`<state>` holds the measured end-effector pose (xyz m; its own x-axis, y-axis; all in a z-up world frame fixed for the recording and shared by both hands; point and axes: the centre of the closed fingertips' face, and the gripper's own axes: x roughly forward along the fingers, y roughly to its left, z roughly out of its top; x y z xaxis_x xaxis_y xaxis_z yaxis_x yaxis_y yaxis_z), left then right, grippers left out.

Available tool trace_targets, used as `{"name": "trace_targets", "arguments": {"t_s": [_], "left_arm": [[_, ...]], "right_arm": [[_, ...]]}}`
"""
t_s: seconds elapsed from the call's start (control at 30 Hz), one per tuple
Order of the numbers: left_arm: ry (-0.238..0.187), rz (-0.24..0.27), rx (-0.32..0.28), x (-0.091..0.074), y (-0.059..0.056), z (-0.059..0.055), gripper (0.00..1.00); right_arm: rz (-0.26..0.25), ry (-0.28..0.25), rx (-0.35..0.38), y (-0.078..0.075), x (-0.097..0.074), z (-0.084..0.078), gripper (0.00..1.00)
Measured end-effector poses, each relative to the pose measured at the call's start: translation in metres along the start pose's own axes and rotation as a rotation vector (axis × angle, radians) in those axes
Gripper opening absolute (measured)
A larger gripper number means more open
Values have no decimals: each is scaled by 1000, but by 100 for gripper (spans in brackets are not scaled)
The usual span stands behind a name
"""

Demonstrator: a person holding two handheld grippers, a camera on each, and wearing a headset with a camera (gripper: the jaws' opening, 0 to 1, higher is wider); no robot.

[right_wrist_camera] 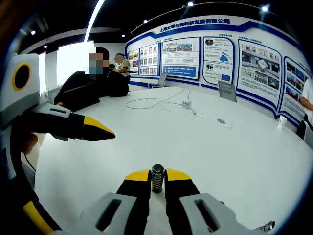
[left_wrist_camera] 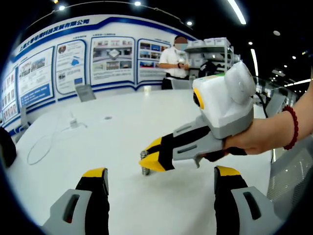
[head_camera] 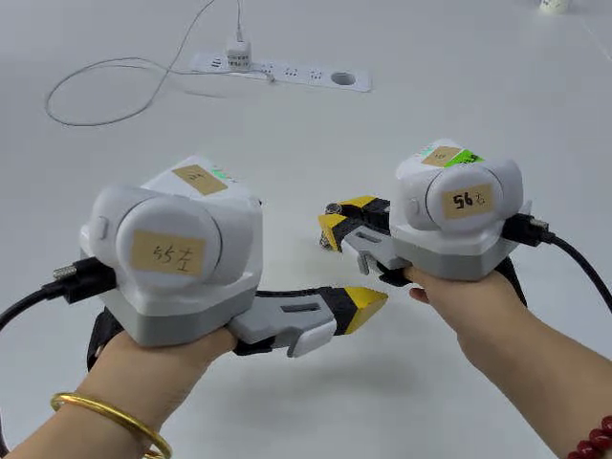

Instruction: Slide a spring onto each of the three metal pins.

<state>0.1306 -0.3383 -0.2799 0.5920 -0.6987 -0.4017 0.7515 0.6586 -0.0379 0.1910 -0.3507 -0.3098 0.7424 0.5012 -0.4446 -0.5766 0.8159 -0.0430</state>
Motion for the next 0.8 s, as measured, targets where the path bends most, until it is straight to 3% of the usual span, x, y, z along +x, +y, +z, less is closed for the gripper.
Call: {"name": "trace_targets", "arguments": {"t_s": [0.2,0.33,0.43,0.63,0.8], "left_arm": [[6,-2,2,0,0,-2,90],[9,-2,1,0,0,-2,90],[12,1,2,0,1,-3,90],[14,-1,4,-1,1,-3,90],[9,-5,2,-2,0,-2,90]], "right_arm": [[-8,7,-6,0,1,-3,12],[-17,32,26,0,-1,-8,19],[-20,14,20,0,-6,-1,20],[-13,-48,83,-3,-16,20,25],[-10,-55,101,-5,-25,27,29]]}}
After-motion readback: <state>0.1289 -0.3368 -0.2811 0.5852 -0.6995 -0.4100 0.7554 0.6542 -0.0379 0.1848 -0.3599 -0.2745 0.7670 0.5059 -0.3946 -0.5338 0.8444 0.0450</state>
